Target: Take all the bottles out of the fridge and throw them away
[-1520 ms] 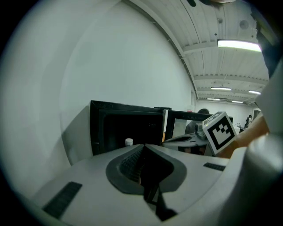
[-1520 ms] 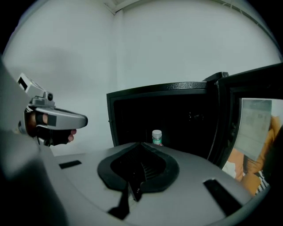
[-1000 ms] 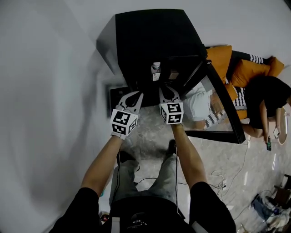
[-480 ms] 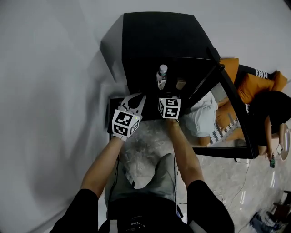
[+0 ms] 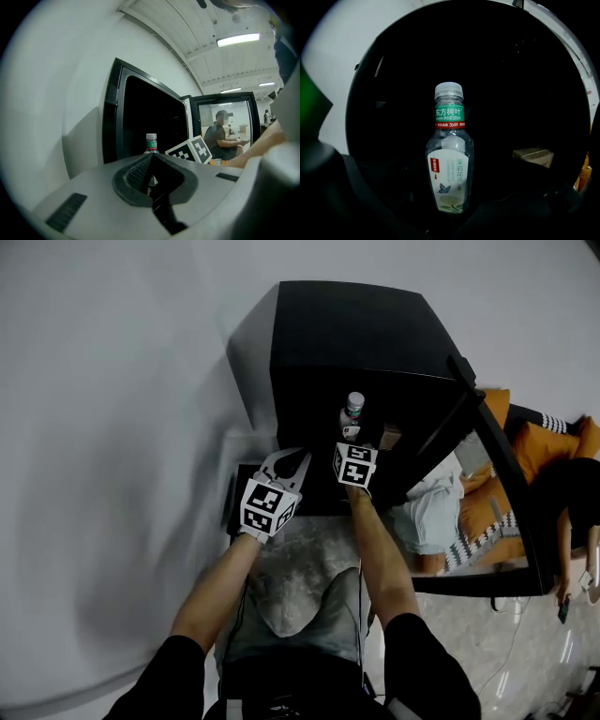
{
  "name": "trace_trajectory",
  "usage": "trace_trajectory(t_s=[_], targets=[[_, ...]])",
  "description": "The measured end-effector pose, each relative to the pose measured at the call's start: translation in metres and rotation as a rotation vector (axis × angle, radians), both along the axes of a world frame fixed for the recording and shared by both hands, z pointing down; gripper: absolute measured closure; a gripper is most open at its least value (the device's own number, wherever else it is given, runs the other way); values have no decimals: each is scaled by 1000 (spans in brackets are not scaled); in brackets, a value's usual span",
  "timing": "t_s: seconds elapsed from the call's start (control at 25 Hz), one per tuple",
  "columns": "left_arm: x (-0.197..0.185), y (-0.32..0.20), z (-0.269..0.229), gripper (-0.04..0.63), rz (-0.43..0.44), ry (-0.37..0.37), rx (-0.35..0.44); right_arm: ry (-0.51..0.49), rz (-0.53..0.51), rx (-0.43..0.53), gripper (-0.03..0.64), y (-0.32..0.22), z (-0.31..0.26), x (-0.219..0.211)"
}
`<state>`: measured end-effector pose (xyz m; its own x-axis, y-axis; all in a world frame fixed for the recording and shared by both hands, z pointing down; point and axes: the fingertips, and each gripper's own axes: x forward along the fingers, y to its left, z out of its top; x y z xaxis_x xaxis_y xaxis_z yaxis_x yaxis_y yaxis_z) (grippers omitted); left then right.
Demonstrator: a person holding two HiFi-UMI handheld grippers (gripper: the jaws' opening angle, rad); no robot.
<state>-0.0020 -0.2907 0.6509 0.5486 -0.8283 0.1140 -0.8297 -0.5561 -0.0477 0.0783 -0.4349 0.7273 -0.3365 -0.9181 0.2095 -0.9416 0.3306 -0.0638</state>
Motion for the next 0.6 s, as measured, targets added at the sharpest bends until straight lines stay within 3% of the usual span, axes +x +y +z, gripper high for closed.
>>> trace_trajectory(t_s=[0.32, 0.6], targets=[[-6, 9, -14, 595, -5, -13, 0, 12, 4, -4, 318, 19, -10, 1], [3, 31, -87, 595, -2, 1, -49, 16, -17, -48, 319, 78, -78, 17]])
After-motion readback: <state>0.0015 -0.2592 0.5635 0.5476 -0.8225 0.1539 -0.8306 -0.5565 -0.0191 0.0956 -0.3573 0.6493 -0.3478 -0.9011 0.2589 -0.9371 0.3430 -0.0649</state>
